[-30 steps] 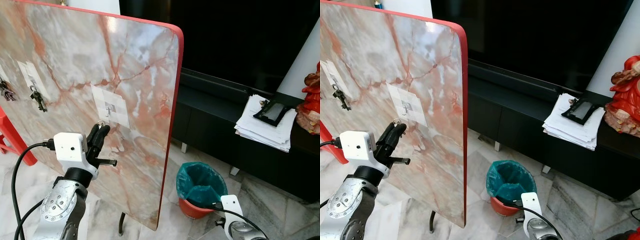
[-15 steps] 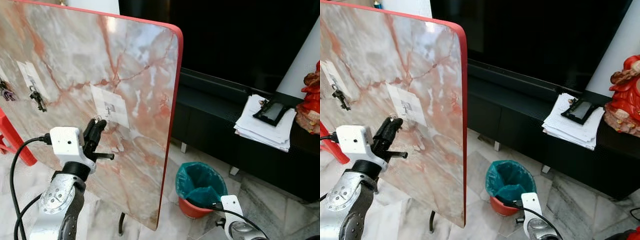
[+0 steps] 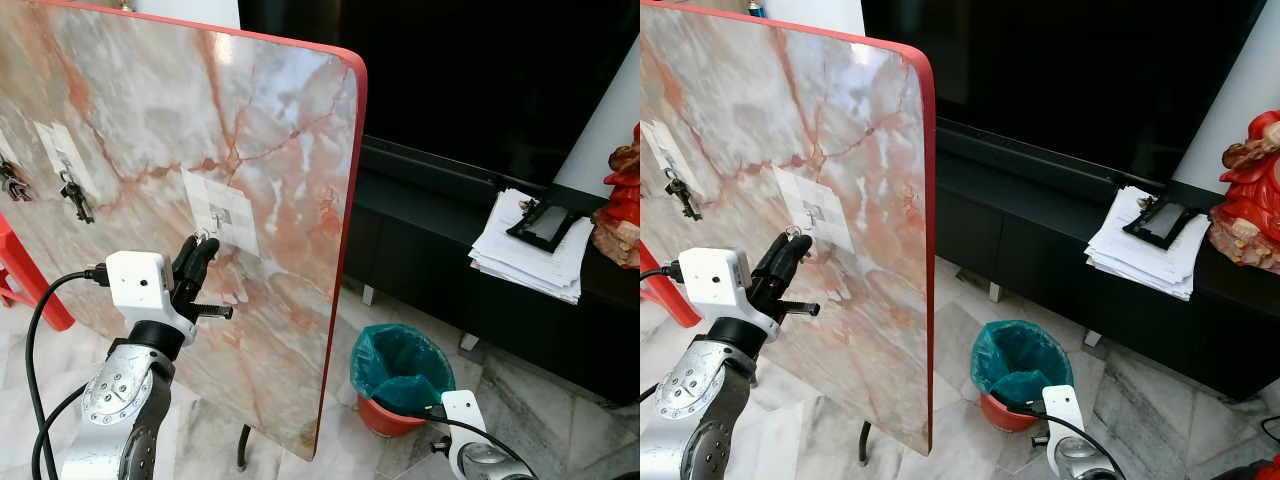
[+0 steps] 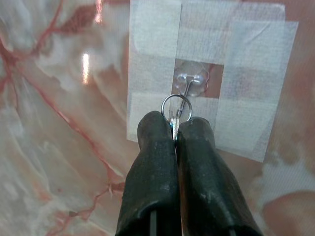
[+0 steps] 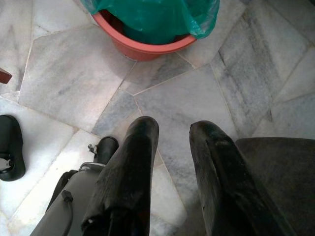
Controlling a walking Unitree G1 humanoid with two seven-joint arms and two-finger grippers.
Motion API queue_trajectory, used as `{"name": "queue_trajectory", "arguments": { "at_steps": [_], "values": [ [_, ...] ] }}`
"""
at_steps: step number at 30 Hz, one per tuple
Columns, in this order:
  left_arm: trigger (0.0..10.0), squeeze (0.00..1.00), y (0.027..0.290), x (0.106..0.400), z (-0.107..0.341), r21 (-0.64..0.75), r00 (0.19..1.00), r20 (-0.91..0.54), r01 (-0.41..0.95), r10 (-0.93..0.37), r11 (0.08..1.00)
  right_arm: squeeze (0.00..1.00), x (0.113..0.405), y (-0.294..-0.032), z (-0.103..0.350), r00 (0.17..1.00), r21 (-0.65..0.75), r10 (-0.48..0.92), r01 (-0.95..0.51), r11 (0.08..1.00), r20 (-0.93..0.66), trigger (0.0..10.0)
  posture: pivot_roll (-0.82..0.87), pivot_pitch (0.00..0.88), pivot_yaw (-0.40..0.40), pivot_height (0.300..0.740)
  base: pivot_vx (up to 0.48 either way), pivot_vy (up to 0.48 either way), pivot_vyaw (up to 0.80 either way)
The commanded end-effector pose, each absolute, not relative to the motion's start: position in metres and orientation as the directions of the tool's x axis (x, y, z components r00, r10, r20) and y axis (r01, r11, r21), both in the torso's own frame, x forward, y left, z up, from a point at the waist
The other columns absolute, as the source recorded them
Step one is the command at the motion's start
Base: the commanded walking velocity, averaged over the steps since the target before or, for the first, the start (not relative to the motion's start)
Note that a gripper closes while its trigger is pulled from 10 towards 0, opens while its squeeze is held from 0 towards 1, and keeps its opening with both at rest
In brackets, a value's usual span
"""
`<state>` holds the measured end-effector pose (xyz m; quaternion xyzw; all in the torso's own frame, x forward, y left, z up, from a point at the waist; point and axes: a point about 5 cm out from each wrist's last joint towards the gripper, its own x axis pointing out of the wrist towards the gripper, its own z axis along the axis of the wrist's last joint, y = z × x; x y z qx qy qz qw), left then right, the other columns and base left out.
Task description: Hang keys on a hook
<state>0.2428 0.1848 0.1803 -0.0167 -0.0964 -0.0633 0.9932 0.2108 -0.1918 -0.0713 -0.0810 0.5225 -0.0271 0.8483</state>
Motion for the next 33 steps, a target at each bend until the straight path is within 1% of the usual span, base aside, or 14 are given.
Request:
{"name": "queue_trajectory", "arguments": {
  "at_steps": [1, 19, 27, 33],
  "values": [
    [10.0, 0.00, 0.181, 0.246, 0.178, -0.034, 0.973, 0.181, 0.152, -0.144, 0.988, 0.00, 0.213, -0.193, -0.070, 0.457, -0.170, -0.133, -0.039, 0.985, -0.880, 10.0, 0.00, 0.000, -0.058, 0.734, 0.000, 0.000, 0.00],
    [10.0, 0.00, 0.178, 0.251, 0.176, -0.042, 0.971, 0.171, 0.177, -0.167, 0.983, 0.00, 0.213, -0.193, -0.070, 0.454, -0.168, -0.132, -0.040, 0.985, -0.881, 10.0, 0.00, 0.000, -0.059, 0.734, 0.000, 0.000, 0.00],
    [10.0, 0.00, 0.172, 0.257, 0.177, -0.068, 0.969, 0.176, 0.186, -0.171, 0.980, 0.00, 0.212, -0.193, -0.070, 0.453, -0.167, -0.131, -0.042, 0.985, -0.882, 10.0, -0.01, 0.000, -0.056, 0.734, 0.000, 0.000, 0.00],
    [10.0, 0.00, 0.173, 0.257, 0.177, -0.090, 0.971, 0.175, 0.179, -0.161, 0.980, 0.00, 0.213, -0.193, -0.070, 0.452, -0.169, -0.130, -0.048, 0.984, -0.883, 10.0, 0.00, 0.000, -0.058, 0.734, 0.000, 0.000, 0.00]
  ]
}}
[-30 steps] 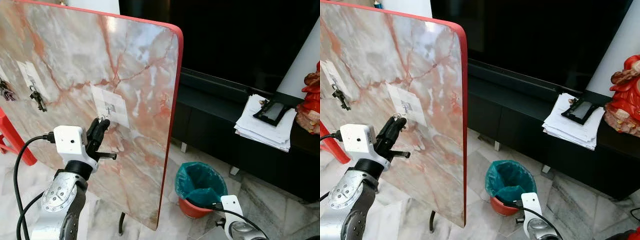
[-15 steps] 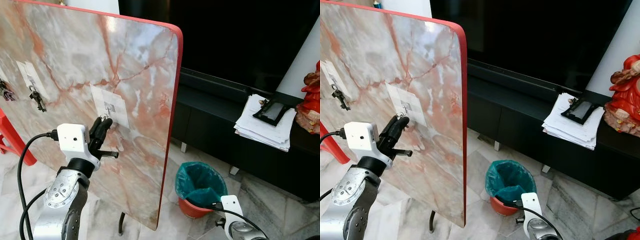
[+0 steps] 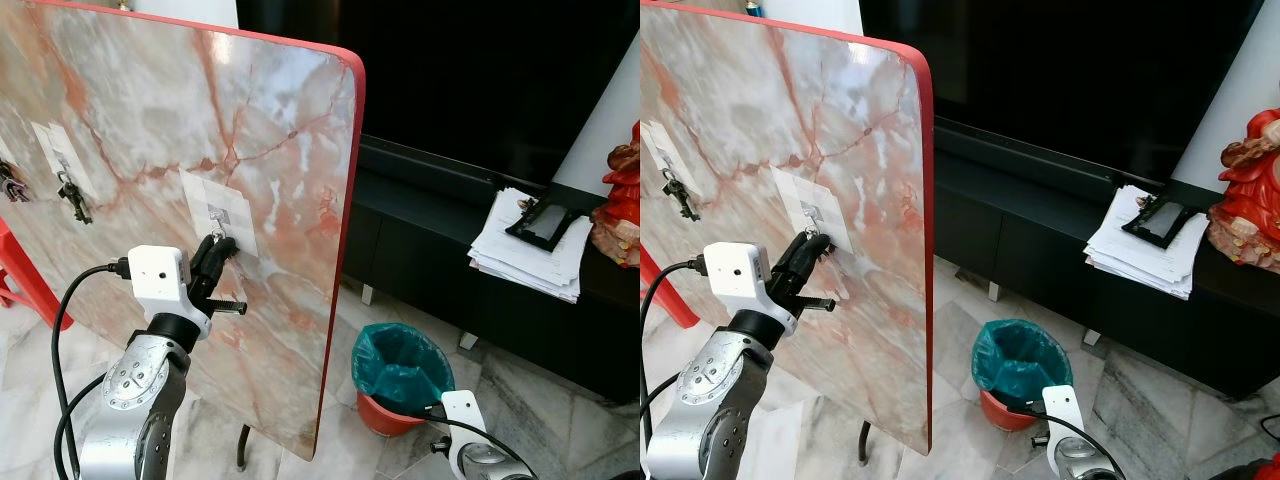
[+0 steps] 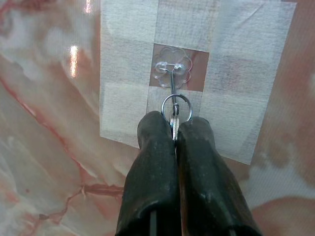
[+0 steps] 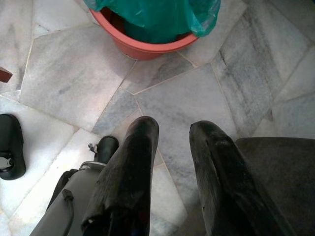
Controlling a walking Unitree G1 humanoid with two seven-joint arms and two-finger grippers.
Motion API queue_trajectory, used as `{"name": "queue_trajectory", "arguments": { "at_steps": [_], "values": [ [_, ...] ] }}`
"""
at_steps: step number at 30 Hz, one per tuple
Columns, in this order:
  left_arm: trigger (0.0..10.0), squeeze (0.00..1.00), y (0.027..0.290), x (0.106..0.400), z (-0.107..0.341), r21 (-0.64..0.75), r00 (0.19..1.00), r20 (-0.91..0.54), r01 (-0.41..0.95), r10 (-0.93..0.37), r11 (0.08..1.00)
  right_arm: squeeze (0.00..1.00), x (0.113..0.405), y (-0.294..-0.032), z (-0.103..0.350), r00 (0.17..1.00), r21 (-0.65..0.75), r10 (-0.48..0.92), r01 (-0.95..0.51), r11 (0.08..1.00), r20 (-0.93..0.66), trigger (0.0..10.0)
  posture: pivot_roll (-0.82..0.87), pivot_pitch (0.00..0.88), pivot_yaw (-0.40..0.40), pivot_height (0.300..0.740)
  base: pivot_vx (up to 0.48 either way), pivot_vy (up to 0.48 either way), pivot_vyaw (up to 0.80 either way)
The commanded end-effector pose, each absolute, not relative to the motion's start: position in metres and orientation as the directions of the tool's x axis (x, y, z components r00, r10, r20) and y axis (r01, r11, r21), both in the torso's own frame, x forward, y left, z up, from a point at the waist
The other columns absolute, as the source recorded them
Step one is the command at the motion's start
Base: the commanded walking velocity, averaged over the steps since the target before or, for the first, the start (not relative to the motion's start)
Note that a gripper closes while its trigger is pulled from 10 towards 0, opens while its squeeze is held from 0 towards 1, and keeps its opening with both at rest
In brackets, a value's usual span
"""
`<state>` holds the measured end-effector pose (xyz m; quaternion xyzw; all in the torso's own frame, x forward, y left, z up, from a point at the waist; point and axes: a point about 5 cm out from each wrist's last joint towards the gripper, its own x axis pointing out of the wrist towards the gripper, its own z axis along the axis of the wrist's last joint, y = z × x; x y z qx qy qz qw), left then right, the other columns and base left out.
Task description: Hang keys on a hook
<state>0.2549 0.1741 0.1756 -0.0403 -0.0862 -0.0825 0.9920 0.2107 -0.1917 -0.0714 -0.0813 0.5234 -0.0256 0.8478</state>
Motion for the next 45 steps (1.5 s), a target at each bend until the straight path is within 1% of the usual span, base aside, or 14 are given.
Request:
{"name": "queue_trajectory", "arguments": {
  "at_steps": [1, 25, 31, 32, 33, 34, 45],
  "values": [
    [10.0, 0.00, 0.173, 0.257, 0.176, -0.093, 0.972, 0.174, 0.177, -0.159, 0.980, 0.00, 0.213, -0.193, -0.070, 0.452, -0.170, -0.129, -0.051, 0.984, -0.883, 10.0, 0.00, 0.000, -0.059, 0.734, 0.000, 0.000, 0.00],
    [10.0, 0.00, 0.170, 0.250, 0.165, -0.157, 0.980, 0.127, 0.173, -0.154, 0.972, 0.00, 0.213, -0.193, -0.070, 0.449, -0.171, -0.126, -0.061, 0.983, -0.885, 10.0, 0.00, 0.000, -0.060, 0.734, 0.000, 0.000, 0.00],
    [10.0, 0.00, 0.170, 0.250, 0.165, -0.145, 0.980, 0.125, 0.171, -0.153, 0.975, 0.00, 0.213, -0.194, -0.070, 0.449, -0.171, -0.126, -0.061, 0.983, -0.885, 10.0, -0.01, 0.000, -0.060, 0.734, 0.000, 0.000, 0.00],
    [10.0, 0.29, 0.170, 0.250, 0.165, -0.145, 0.980, 0.125, 0.170, -0.153, 0.975, 0.00, 0.213, -0.194, -0.070, 0.449, -0.171, -0.126, -0.061, 0.983, -0.884, 10.0, -0.01, 0.000, -0.060, 0.734, 0.000, 0.000, 0.00],
    [10.0, 0.29, 0.170, 0.251, 0.165, -0.144, 0.980, 0.125, 0.170, -0.152, 0.975, 0.00, 0.213, -0.194, -0.070, 0.450, -0.171, -0.126, -0.061, 0.983, -0.884, 10.0, 0.00, 0.000, -0.061, 0.734, 0.000, 0.000, 0.00],
    [10.0, 0.99, 0.170, 0.251, 0.165, -0.145, 0.981, 0.124, 0.170, -0.152, 0.975, 0.00, 0.213, -0.194, -0.070, 0.450, -0.172, -0.126, -0.062, 0.983, -0.884, 10.0, -0.01, 0.000, -0.060, 0.734, 0.000, 0.000, 0.00],
    [10.0, 1.00, 0.170, 0.248, 0.164, -0.145, 0.979, 0.121, 0.179, -0.162, 0.973, 0.00, 0.213, -0.193, -0.070, 0.450, -0.170, -0.125, -0.062, 0.983, -0.884, 10.0, -0.01, 0.000, -0.057, 0.734, 0.000, 0.000, 0.00]
  ]
}}
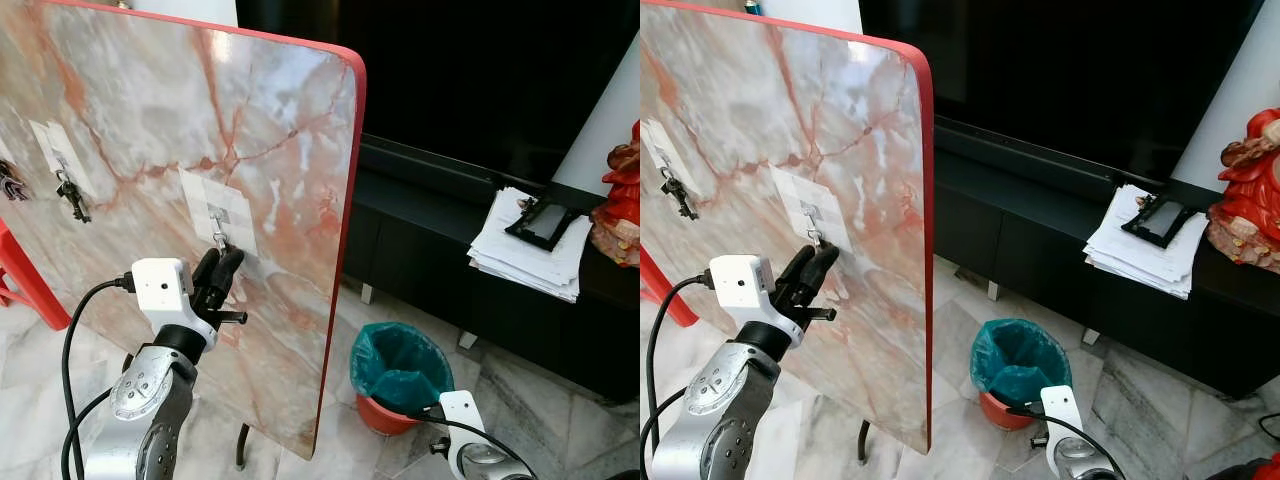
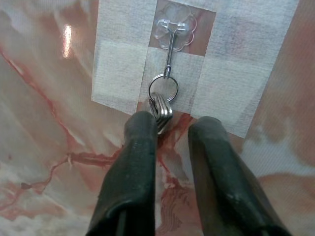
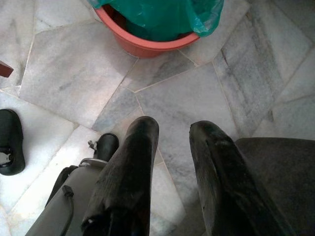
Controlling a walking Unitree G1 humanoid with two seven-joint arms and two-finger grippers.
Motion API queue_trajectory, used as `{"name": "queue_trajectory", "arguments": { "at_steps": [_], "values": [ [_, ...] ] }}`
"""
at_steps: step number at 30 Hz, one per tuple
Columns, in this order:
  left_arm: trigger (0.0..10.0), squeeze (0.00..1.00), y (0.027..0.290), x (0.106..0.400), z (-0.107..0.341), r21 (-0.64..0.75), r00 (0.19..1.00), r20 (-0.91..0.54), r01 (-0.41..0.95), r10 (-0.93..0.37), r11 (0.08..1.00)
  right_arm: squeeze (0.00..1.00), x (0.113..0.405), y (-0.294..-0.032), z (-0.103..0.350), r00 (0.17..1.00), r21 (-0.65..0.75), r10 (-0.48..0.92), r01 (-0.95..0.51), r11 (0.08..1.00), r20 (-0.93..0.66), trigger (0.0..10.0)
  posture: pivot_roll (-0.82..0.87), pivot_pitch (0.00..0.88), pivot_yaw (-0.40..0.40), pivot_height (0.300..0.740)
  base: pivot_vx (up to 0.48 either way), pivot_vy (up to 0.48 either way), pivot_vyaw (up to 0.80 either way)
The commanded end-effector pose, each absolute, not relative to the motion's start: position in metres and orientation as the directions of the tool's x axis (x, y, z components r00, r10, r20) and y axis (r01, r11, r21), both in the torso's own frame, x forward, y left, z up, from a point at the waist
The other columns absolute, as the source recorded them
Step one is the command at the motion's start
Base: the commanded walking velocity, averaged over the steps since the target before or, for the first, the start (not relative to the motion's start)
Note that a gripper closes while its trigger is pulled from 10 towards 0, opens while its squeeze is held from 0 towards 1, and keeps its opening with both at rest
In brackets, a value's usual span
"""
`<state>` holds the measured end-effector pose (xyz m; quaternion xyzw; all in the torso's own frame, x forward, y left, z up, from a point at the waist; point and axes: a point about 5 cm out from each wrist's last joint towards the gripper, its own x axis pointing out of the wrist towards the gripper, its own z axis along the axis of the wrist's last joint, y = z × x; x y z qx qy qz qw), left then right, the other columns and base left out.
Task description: Hang keys on a hook
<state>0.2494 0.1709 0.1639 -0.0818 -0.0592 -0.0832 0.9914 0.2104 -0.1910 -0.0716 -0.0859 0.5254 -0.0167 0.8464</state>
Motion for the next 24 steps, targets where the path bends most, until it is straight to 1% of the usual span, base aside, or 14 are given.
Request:
{"name": "queue_trajectory", "arguments": {
  "at_steps": [1, 6, 7, 8, 9, 11, 14, 18, 19, 20, 21, 24],
  "values": [
    [10.0, 1.00, 0.171, 0.247, 0.165, -0.147, 0.979, 0.123, 0.178, -0.161, 0.973, 0.00, 0.213, -0.193, -0.070, 0.450, -0.170, -0.125, -0.062, 0.983, -0.884, 10.0, -0.01, 0.000, -0.058, 0.734, 0.000, 0.000, 0.00],
    [10.0, 1.00, 0.176, 0.239, 0.171, -0.118, 0.980, 0.134, 0.163, -0.147, 0.980, 0.00, 0.213, -0.194, -0.070, 0.450, -0.172, -0.126, -0.061, 0.983, -0.884, 10.0, 0.00, 0.000, -0.063, 0.734, 0.000, 0.000, 0.00],
    [10.0, 0.95, 0.177, 0.234, 0.173, -0.102, 0.980, 0.134, 0.159, -0.145, 0.982, 0.00, 0.213, -0.194, -0.070, 0.450, -0.172, -0.127, -0.062, 0.983, -0.884, 10.0, 0.00, 0.000, -0.063, 0.734, 0.000, 0.000, 0.00],
    [10.0, 0.86, 0.178, 0.229, 0.173, -0.080, 0.981, 0.126, 0.159, -0.148, 0.984, 0.00, 0.213, -0.195, -0.069, 0.450, -0.173, -0.127, -0.064, 0.983, -0.884, 10.0, 0.01, 0.000, -0.064, 0.734, 0.000, 0.000, 0.00],
    [10.0, 0.01, 0.179, 0.225, 0.173, -0.066, 0.981, 0.119, 0.160, -0.151, 0.985, 0.00, 0.213, -0.195, -0.069, 0.449, -0.174, -0.127, -0.066, 0.983, -0.884, 10.0, 0.01, 0.000, -0.064, 0.734, 0.000, 0.000, 0.00],
    [10.0, 0.00, 0.185, 0.208, 0.166, -0.017, 0.987, 0.062, 0.147, -0.146, 0.989, 0.00, 0.214, -0.195, -0.069, 0.450, -0.175, -0.126, -0.069, 0.982, -0.884, 10.0, 0.01, 0.006, -0.065, 0.734, 0.000, 0.000, 0.00],
    [10.0, 0.00, 0.197, 0.190, 0.157, -0.007, 0.994, 0.001, 0.107, -0.107, 0.994, 0.00, 0.214, -0.196, -0.069, 0.451, -0.176, -0.126, -0.071, 0.982, -0.884, 10.0, 0.02, 0.009, -0.066, 0.734, 0.000, 0.000, 0.00],
    [10.0, 0.00, 0.227, 0.169, 0.130, 0.021, 0.993, -0.108, -0.035, 0.037, 0.999, 0.00, 0.215, -0.196, -0.068, 0.453, -0.179, -0.125, -0.078, 0.981, -0.883, 10.0, 0.02, 0.008, -0.066, 0.734, 0.000, 0.000, 0.00],
    [10.0, 0.00, 0.227, 0.169, 0.130, 0.021, 0.993, -0.108, -0.035, 0.037, 0.999, 0.00, 0.215, -0.196, -0.068, 0.453, -0.179, -0.125, -0.078, 0.981, -0.883, 10.0, 0.02, 0.008, -0.066, 0.734, 0.000, 0.000, 0.00],
    [10.0, 0.00, 0.239, 0.163, 0.113, 0.039, 0.979, -0.172, -0.106, 0.111, 0.994, 0.00, 0.215, -0.196, -0.068, 0.454, -0.178, -0.124, -0.078, 0.981, -0.882, 10.0, 0.02, 0.000, -0.066, 0.734, 0.000, 0.000, 0.00],
    [10.0, 0.00, 0.246, 0.160, 0.099, 0.045, 0.964, -0.224, -0.139, 0.145, 0.989, 0.00, 0.216, -0.196, -0.068, 0.455, -0.178, -0.124, -0.078, 0.981, -0.882, 10.0, 0.02, 0.000, -0.067, 0.734, 0.000, 0.000, 0.00],
    [10.0, 0.00, 0.257, 0.153, 0.068, 0.088, 0.920, -0.339, -0.177, 0.196, 0.980, 0.00, 0.216, -0.195, -0.068, 0.457, -0.177, -0.124, -0.076, 0.981, -0.881, 10.0, 0.01, 0.000, -0.066, 0.734, 0.000, 0.000, 0.00]
  ]
}}
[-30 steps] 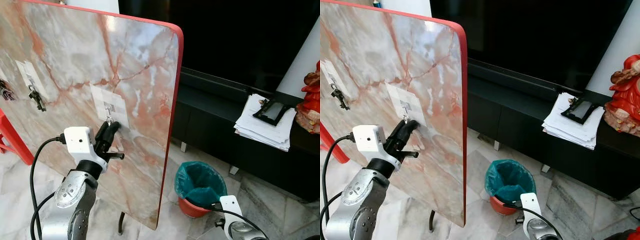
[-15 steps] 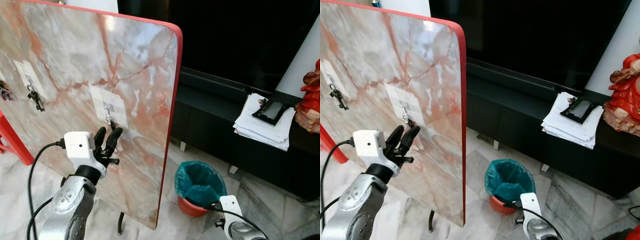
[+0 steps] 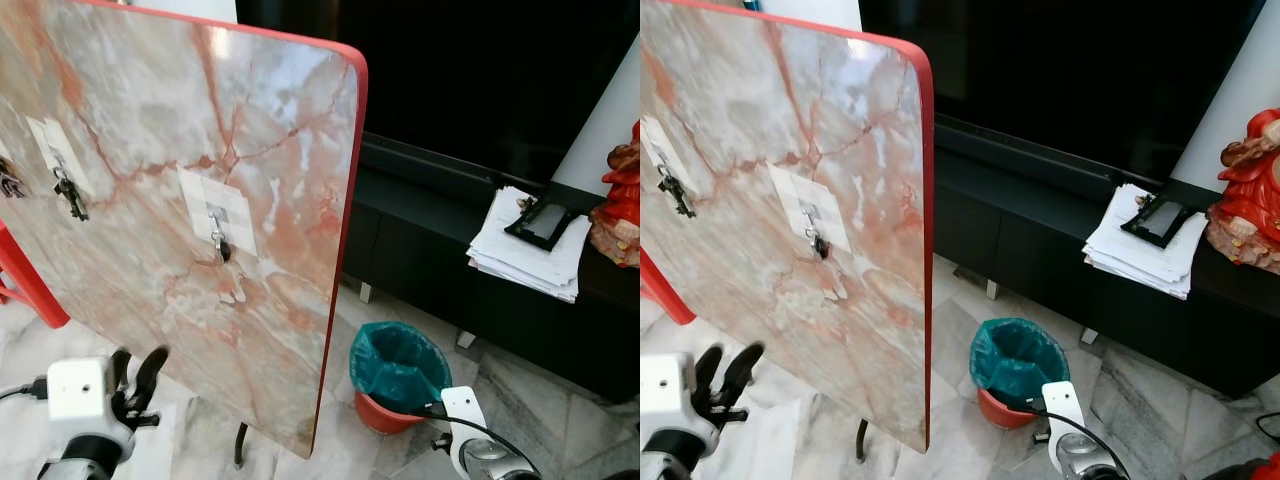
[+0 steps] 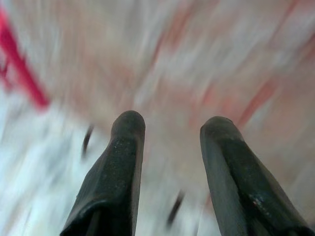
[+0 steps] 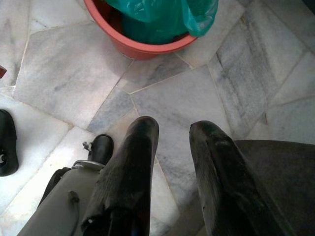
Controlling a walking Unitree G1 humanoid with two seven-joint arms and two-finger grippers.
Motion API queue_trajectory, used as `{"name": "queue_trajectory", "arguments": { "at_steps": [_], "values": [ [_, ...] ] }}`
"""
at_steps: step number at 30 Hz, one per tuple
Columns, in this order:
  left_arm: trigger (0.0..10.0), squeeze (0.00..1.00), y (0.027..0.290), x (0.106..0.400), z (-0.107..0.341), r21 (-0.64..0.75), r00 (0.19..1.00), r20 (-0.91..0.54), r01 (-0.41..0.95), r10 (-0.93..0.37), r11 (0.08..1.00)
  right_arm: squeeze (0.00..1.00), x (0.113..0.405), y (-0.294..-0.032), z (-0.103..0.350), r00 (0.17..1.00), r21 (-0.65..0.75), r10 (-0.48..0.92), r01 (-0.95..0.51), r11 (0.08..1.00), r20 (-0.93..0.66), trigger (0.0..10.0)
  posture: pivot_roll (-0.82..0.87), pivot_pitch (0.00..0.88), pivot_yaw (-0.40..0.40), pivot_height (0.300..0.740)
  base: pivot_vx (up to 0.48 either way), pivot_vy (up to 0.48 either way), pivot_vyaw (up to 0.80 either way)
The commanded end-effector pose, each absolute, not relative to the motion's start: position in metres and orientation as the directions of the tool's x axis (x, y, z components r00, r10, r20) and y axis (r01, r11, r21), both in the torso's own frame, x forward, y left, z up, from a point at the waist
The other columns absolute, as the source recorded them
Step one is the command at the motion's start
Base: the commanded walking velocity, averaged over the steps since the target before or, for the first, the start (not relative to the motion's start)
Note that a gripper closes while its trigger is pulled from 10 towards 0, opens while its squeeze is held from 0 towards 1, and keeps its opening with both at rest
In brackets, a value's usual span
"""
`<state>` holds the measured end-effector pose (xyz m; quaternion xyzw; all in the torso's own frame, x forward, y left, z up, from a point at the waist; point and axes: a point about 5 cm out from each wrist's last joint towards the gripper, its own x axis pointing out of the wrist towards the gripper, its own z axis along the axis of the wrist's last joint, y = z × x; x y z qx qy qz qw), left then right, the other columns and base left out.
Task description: Hang keys on a hook
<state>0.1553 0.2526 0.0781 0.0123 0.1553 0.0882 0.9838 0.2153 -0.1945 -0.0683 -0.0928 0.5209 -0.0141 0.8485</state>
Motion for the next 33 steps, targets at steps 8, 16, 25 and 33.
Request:
{"name": "queue_trajectory", "arguments": {
  "at_steps": [8, 16, 25, 33],
  "values": [
    [10.0, 0.00, 0.278, 0.136, -0.032, 0.154, 0.721, -0.647, -0.196, 0.248, 0.969, 0.00, 0.217, -0.194, -0.067, 0.461, -0.176, -0.127, -0.064, 0.982, -0.878, 10.0, 0.00, 0.000, -0.069, 0.734, 0.000, 0.000, 0.00],
    [10.0, 0.00, 0.265, 0.138, -0.062, 0.125, 0.640, -0.740, -0.170, 0.206, 0.977, 0.00, 0.217, -0.194, -0.068, 0.463, -0.174, -0.128, -0.058, 0.983, -0.877, 10.0, 0.00, 0.000, -0.070, 0.734, 0.000, 0.000, 0.00],
    [10.0, 0.00, 0.251, 0.138, -0.084, 0.119, 0.563, -0.808, -0.131, 0.172, 0.984, 0.00, 0.213, -0.193, -0.070, 0.457, -0.162, -0.131, -0.030, 0.986, -0.880, 10.0, -0.01, 0.000, -0.057, 0.734, 0.000, 0.000, 0.00],
    [10.0, 0.00, 0.247, 0.141, -0.086, 0.126, 0.568, -0.808, -0.088, 0.154, 0.988, 0.00, 0.211, -0.192, -0.071, 0.453, -0.153, -0.130, -0.014, 0.988, -0.882, 10.0, -0.02, 0.000, -0.050, 0.734, 0.000, 0.000, 0.00]
  ]
}}
